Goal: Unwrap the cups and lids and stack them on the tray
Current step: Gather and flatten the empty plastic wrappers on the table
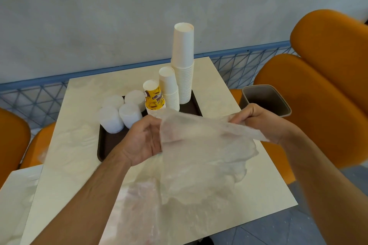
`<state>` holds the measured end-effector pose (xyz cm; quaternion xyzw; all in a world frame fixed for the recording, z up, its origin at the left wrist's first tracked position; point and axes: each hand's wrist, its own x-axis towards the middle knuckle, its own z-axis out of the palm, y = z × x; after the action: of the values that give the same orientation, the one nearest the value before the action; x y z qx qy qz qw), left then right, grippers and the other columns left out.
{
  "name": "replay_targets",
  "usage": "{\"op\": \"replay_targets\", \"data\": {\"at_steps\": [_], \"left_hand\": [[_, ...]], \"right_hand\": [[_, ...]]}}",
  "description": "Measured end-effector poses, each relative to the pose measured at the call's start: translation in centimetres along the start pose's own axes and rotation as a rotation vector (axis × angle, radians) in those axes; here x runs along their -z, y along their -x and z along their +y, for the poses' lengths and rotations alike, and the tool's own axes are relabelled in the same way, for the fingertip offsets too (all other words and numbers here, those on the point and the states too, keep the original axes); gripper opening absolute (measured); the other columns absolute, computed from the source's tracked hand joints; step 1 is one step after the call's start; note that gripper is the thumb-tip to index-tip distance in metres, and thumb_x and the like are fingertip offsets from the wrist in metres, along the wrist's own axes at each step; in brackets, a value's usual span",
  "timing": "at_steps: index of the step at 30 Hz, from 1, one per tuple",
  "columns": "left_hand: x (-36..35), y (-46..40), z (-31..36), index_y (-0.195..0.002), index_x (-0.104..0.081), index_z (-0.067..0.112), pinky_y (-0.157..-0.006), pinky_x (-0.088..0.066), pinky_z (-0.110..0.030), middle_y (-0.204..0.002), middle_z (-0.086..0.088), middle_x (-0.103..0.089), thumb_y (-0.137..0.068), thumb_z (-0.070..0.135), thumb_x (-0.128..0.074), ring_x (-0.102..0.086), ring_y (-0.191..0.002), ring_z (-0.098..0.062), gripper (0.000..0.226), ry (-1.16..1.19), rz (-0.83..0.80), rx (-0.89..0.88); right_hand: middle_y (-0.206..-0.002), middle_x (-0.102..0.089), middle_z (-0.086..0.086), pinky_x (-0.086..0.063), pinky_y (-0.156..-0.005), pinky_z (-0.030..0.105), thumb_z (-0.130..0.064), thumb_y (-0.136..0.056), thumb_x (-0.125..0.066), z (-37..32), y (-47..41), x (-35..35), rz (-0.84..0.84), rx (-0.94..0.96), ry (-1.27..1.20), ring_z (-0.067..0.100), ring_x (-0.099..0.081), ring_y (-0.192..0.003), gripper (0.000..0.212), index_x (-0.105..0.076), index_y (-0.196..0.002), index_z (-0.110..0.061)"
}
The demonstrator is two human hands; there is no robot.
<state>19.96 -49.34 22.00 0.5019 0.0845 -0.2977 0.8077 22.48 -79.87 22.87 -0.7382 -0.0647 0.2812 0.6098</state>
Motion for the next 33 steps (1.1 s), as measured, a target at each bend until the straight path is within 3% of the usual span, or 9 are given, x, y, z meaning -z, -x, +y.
{"op": "replay_targets", "data": {"at_steps": [4,6,10,12,15,20,25,29,33], "left_hand": [[0.1,-0.4,1.3,-0.078,-0.079,0.016,-0.078,-0.057,-0.03,-0.089,-0.006,-0.073,-0.07,0.045,-0.08,-0.068,-0.083,-0.019,0.031,-0.299,-0.186,0.065],[-0.9,-0.5,1.7,-0.089,-0.081,0.02,-0.086,-0.054,-0.027,-0.102,-0.004,-0.073,-0.083,0.026,-0.074,-0.066,-0.095,-0.015,0.011,-0.543,-0.318,0.037],[-2.9,-0.2,1.8,-0.105,-0.078,0.022,-0.078,-0.056,-0.023,-0.109,-0.003,-0.074,-0.084,-0.005,-0.068,-0.07,-0.094,-0.013,0.036,-0.666,-0.445,0.046],[-3.1,0.1,1.4,-0.105,-0.078,0.023,-0.077,-0.056,-0.024,-0.106,-0.003,-0.075,-0.079,-0.006,-0.069,-0.071,-0.093,-0.014,0.04,-0.564,-0.396,0.003],[-3.4,0.5,0.1,-0.101,-0.079,0.026,-0.076,-0.059,-0.026,-0.105,-0.003,-0.075,-0.071,-0.001,-0.072,-0.071,-0.09,-0.015,0.041,-0.353,-0.246,-0.098],[-3.5,-0.7,-2.4,-0.105,-0.076,0.03,-0.092,-0.057,-0.033,-0.11,0.012,-0.074,-0.07,0.004,-0.085,-0.067,-0.105,-0.01,0.045,-0.475,0.133,-0.337],[-2.6,-0.4,-3.3,-0.119,-0.068,0.038,-0.104,-0.048,-0.035,-0.12,0.017,-0.064,-0.071,0.022,-0.088,-0.057,-0.115,0.001,0.054,-0.855,0.264,-0.559],[-1.9,0.9,-2.8,-0.124,-0.045,0.037,-0.088,-0.056,-0.043,-0.106,0.002,-0.074,-0.085,0.017,-0.077,-0.07,-0.096,-0.015,0.055,-0.441,0.265,-0.382],[0.2,1.8,-1.7,-0.129,-0.048,0.019,-0.074,-0.059,-0.04,-0.099,-0.006,-0.076,-0.092,0.012,-0.065,-0.072,-0.083,-0.022,0.042,-0.218,0.123,-0.032]], "right_hand": [[-0.12,-0.071,0.013,-0.058,-0.093,0.048,0.016,-0.101,-0.034,-2.1,0.2,-0.6,-0.137,0.028,0.059,0.033,-0.069,-0.113,0.059,-0.083,-0.086,-0.013],[-0.122,-0.07,0.013,-0.058,-0.095,0.047,0.015,-0.101,-0.033,-3.0,0.0,-1.1,-0.17,0.041,0.076,0.034,-0.067,-0.115,0.062,-0.084,-0.085,-0.017],[-0.119,-0.072,0.008,-0.06,-0.088,0.04,0.008,-0.103,-0.041,-3.2,0.1,-1.9,-0.098,0.082,-0.063,0.03,-0.068,-0.114,0.049,-0.079,-0.109,-0.023],[-0.121,-0.072,0.004,-0.061,-0.084,0.039,-0.026,-0.103,-0.05,-2.2,0.7,-2.5,0.005,0.114,-0.387,0.027,-0.07,-0.112,0.029,-0.074,-0.12,-0.027],[-0.12,-0.074,0.007,-0.057,-0.086,0.052,-0.076,-0.088,-0.035,1.7,1.0,-5.1,0.197,0.064,-1.001,0.031,-0.073,-0.104,0.069,-0.083,-0.097,-0.026],[-0.157,-0.039,0.017,-0.022,-0.12,0.059,-0.093,-0.073,-0.039,5.5,-0.3,-9.9,-0.091,0.07,-1.17,0.041,-0.031,-0.148,0.112,-0.049,-0.148,-0.011],[-0.125,-0.07,0.013,-0.06,-0.083,0.043,-0.049,-0.06,-0.092,2.9,-0.4,-10.1,0.087,0.013,-0.836,0.032,-0.069,-0.112,0.065,-0.077,-0.115,-0.017],[-0.101,-0.078,0.007,-0.062,-0.065,0.033,-0.011,-0.088,-0.068,0.6,-0.4,-10.3,0.232,-0.096,-0.641,0.024,-0.077,-0.089,0.017,-0.071,-0.104,-0.009],[-0.104,-0.078,0.006,-0.062,-0.069,0.033,-0.015,-0.091,-0.066,0.4,0.0,-10.8,0.239,-0.143,-0.565,0.025,-0.076,-0.094,0.017,-0.071,-0.107,-0.01]]}}
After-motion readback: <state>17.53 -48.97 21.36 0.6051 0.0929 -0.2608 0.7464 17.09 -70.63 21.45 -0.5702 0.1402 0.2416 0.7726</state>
